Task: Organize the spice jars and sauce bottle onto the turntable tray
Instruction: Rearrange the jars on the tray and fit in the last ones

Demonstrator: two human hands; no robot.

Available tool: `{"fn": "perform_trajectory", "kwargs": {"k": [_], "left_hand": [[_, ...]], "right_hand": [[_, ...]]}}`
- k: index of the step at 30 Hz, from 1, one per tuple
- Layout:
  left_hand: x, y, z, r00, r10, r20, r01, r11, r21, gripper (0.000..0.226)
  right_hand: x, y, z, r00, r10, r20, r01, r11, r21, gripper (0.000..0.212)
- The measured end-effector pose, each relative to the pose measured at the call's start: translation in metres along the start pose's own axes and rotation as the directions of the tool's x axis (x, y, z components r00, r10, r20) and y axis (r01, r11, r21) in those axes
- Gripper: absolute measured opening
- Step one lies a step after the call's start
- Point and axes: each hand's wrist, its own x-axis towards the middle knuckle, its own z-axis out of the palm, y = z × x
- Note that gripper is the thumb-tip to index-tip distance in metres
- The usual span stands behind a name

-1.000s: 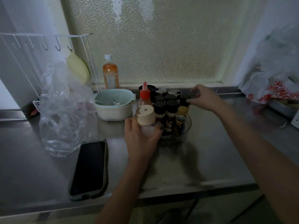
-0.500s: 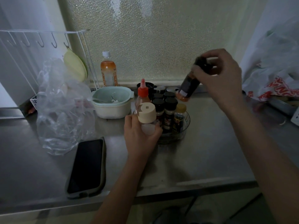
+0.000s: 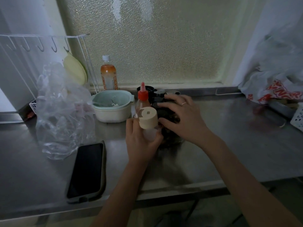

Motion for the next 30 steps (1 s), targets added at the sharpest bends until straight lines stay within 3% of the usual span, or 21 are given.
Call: {"fn": "perform_trajectory", "kwargs": {"k": [3,7,9,11,14,16,20,30], "left_hand": [[-0.001,-0.002,0.001,0.996,0.086,0.036,-0.087,0.996,0.011,0.044],[-0.003,-0.004,0.001,0.977,0.164,0.135,-0.166,0.986,0.011,0.052],[-0.004,-0.004,0.0,0.978,0.175,0.118,-0.168,0.984,-0.061,0.047],[-0.005,-0.005,-0.003,0.983,0.158,0.093,-0.146,0.981,-0.127,0.041],[-0.006,-0.007,-0.004,0.99,0.098,0.101,-0.087,0.99,-0.111,0.026],[-0.005,-0.009,0.0,0.992,0.029,0.126,-0.03,1.0,0.004,0.021],[-0.006,-0.016,0.012,0.973,-0.069,0.221,0.005,0.961,0.277,0.035],[-0.007,-0.024,0.013,0.969,-0.043,0.243,-0.038,0.947,0.319,0.044]], "right_hand": [[-0.008,-0.014,-0.01,0.997,-0.058,0.06,0.04,0.965,0.26,0.061],[-0.022,-0.034,-0.001,0.999,-0.012,0.051,0.001,0.979,0.206,0.059],[-0.026,-0.037,-0.007,0.999,0.028,0.018,-0.032,0.949,0.313,0.056],[-0.029,-0.032,-0.021,0.988,0.118,-0.095,-0.057,0.872,0.487,0.049],[-0.026,-0.005,-0.056,0.882,0.331,-0.336,-0.08,0.807,0.586,0.043],[-0.02,0.017,-0.079,0.834,0.394,-0.386,-0.132,0.822,0.554,0.038],[-0.007,0.053,-0.07,0.823,0.461,-0.331,-0.32,0.859,0.401,0.039],[0.031,0.079,0.007,0.905,0.404,-0.131,-0.35,0.884,0.311,0.047]]}}
